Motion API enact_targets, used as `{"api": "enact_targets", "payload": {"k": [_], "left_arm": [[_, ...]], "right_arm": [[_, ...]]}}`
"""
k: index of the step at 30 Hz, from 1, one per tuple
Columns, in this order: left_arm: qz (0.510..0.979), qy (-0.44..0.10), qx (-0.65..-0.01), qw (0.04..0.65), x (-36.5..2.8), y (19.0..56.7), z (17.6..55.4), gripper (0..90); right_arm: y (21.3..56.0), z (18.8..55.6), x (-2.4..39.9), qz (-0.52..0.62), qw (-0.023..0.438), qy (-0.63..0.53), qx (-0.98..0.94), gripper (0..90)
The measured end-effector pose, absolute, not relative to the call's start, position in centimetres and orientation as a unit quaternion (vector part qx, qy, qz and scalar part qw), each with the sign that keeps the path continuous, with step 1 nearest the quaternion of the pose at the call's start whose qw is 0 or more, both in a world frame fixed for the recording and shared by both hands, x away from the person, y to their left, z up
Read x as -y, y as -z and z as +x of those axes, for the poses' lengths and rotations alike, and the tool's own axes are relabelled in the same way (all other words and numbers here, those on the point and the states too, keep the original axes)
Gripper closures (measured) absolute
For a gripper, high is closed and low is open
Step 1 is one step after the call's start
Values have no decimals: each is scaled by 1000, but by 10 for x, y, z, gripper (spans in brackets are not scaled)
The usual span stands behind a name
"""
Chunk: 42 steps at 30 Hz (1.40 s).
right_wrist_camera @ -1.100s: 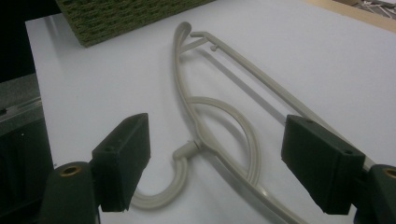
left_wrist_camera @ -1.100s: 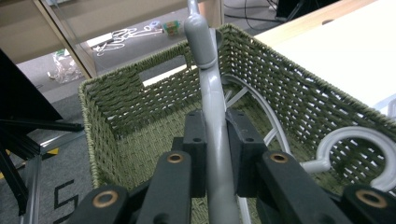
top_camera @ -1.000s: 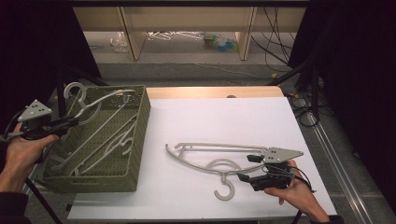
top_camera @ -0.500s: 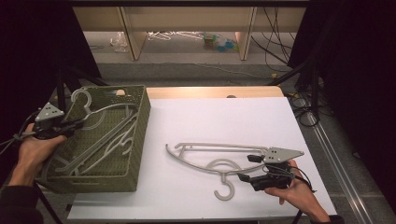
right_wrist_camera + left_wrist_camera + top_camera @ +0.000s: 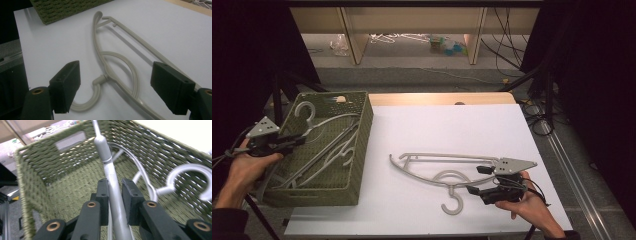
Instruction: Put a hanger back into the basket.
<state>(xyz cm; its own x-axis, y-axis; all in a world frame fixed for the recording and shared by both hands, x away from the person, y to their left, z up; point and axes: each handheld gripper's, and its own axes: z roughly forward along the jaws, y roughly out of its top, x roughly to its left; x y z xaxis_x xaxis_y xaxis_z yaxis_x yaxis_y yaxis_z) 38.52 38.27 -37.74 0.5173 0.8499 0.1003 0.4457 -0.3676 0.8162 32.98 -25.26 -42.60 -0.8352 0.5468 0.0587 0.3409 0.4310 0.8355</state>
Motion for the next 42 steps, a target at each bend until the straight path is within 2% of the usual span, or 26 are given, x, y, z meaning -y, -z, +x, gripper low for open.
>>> {"api": "enact_targets", "payload": {"k": [2,3,8,15,19,24,27,31,34,38,39,42], "left_arm": [[795,-267,-398,371,-375,376,383,758],[821,-263,-375,341,-371,372,382,755],[843,-264,-347,314,-360,371,379,746],[855,-262,-319,314,-354,372,380,740],[864,-244,-313,309,-341,376,379,738],[870,-263,-295,295,-339,373,382,748],[879,-259,-294,271,-343,365,386,743],[888,-261,-266,268,-346,364,391,722],[886,-265,-283,254,-344,358,393,730],[882,-270,-294,250,-342,350,394,790],[884,-266,-290,251,-341,349,396,791],[868,-245,-333,276,-338,355,404,791]], "right_arm": [[426,329,252,267,108,-462,-839,251],[426,329,252,265,112,-463,-839,251],[426,329,252,265,111,-464,-838,250],[426,329,252,263,112,-465,-838,251],[426,329,252,265,111,-464,-838,251],[426,329,252,264,111,-463,-839,251],[426,330,252,264,110,-464,-839,251],[427,330,252,264,109,-462,-840,251],[427,330,252,265,108,-462,-840,253],[427,330,252,265,108,-461,-840,252],[427,330,252,265,108,-461,-840,253],[426,330,252,264,108,-462,-840,253]]}}
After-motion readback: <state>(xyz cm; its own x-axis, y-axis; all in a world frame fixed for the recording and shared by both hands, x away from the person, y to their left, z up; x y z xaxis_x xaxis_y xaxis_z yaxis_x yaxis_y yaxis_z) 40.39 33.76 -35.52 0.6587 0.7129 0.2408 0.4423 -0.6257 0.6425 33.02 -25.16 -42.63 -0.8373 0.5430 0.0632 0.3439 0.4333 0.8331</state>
